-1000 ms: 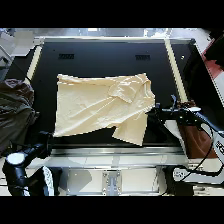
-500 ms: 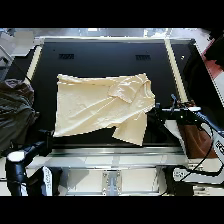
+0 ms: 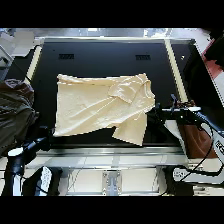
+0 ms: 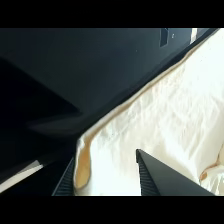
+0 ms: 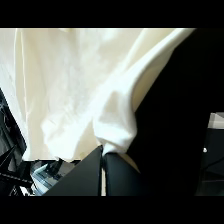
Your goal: Fold the shirts.
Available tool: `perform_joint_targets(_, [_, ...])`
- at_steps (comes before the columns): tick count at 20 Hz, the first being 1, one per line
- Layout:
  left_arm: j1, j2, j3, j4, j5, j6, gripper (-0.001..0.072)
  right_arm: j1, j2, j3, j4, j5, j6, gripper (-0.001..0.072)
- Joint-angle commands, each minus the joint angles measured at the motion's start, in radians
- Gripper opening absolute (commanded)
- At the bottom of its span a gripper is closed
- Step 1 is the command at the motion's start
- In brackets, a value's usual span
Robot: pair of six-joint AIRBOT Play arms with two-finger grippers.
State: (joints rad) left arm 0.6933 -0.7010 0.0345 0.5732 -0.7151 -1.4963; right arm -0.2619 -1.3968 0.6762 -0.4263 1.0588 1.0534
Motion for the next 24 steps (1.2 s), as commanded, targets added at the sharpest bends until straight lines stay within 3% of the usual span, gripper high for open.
perform_joint_targets(1, [-0.006, -0.088, 0.000, -0.135, 0.023, 0.183, 0.0461, 0.001, 0.001, 0.001, 0.005, 0.001, -0.001, 0.0017])
perform_joint_targets(2, [-0.015, -0.099, 0.000, -0.154, 0.023, 0.198, 0.0450, 0.001, 0.003, 0.002, 0.007, 0.000, -0.001, 0.0017])
perform_joint_targets(3, [-0.027, -0.105, 0.000, -0.182, 0.023, 0.223, 0.0329, 0.001, 0.012, 0.002, 0.007, -0.001, -0.001, 0.0017])
perform_joint_targets(4, [-0.043, -0.103, 0.000, -0.232, 0.021, 0.275, 0.0108, 0.001, 0.026, 0.003, 0.008, -0.001, -0.001, 0.0016])
perform_joint_targets(5, [-0.059, -0.100, 0.003, -0.318, 0.009, 0.358, 0.0008, 0.001, 0.046, 0.005, 0.008, 0.000, 0.000, 0.0016])
perform_joint_targets(8, [-0.069, -0.075, 0.090, -0.563, -0.146, 0.591, 0.0006, -0.001, 0.176, 0.005, -0.001, 0.028, 0.000, 0.0015])
perform_joint_targets(10, [-0.068, -0.012, 0.243, -0.602, -0.233, 0.634, 0.0004, -0.003, 0.319, 0.006, -0.020, 0.089, -0.001, 0.0016])
perform_joint_targets(12, [-0.068, 0.063, 0.425, -0.581, -0.246, 0.633, 0.0004, -0.003, 0.506, 0.008, -0.051, 0.172, 0.000, 0.0015])
perform_joint_targets(14, [-0.068, 0.126, 0.646, -0.462, -0.244, 0.610, 0.0004, -0.003, 0.700, 0.051, -0.084, 0.268, 0.000, 0.0015])
perform_joint_targets(16, [-0.068, 0.154, 0.855, -0.233, -0.251, 0.494, 0.0004, -0.003, 0.883, 0.146, -0.089, 0.281, -0.002, 0.0015])
perform_joint_targets(18, [-0.068, 0.155, 1.049, 0.023, -0.256, 0.378, 0.0004, -0.003, 1.019, 0.286, -0.092, 0.206, -0.001, 0.0016])
perform_joint_targets(20, [-0.068, 0.148, 1.197, 0.137, -0.284, 0.354, 0.0004, -0.003, 1.089, 0.442, -0.108, 0.101, 0.011, 0.0017])
perform_joint_targets(24, [-0.069, 0.073, 1.477, 0.150, -0.401, 0.355, 0.0003, -0.003, 1.034, 0.743, -0.150, 0.014, 0.018, 0.0016])
